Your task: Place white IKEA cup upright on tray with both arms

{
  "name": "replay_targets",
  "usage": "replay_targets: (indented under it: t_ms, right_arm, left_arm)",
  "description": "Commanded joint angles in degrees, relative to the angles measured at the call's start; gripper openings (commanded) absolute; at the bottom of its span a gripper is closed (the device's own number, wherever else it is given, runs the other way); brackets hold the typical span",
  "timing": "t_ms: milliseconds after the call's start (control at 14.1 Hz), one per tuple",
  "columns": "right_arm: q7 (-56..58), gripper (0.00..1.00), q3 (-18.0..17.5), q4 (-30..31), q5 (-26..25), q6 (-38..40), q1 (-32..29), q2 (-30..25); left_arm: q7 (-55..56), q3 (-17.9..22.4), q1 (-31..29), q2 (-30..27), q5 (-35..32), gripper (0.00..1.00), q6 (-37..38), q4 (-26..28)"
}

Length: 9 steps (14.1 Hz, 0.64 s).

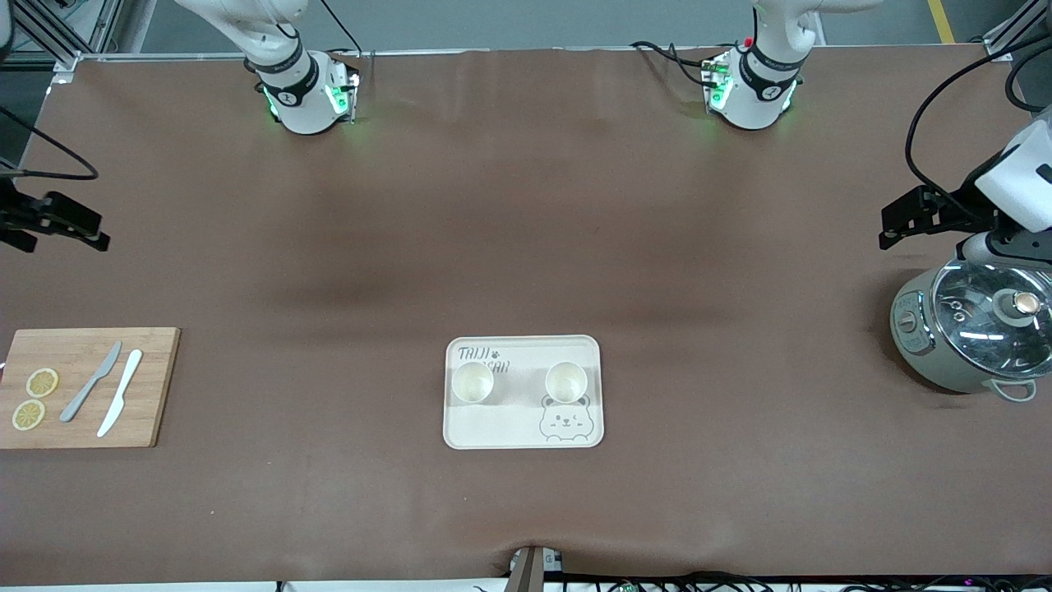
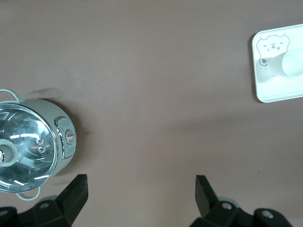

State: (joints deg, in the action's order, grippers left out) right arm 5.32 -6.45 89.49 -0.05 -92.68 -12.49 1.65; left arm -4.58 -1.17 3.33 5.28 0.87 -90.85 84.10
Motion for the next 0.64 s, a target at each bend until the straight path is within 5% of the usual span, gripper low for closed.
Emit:
replay_targets:
  t_ms: [0,566]
  right_arm:
    - [0.7,1.00,-1.2,-1.6,0.8,1.4,-2.0,0.6]
    - [0.7,1.00,-1.2,-2.1,0.7,1.9,-2.0,0.6]
  left_arm:
    - [0.4,-0.1,0.3,-0.3,-1.0,1.00,0.1,-0.1]
    - [0.4,-0.1,0.2,0.1,-1.0,1.00,0.0,-0.2]
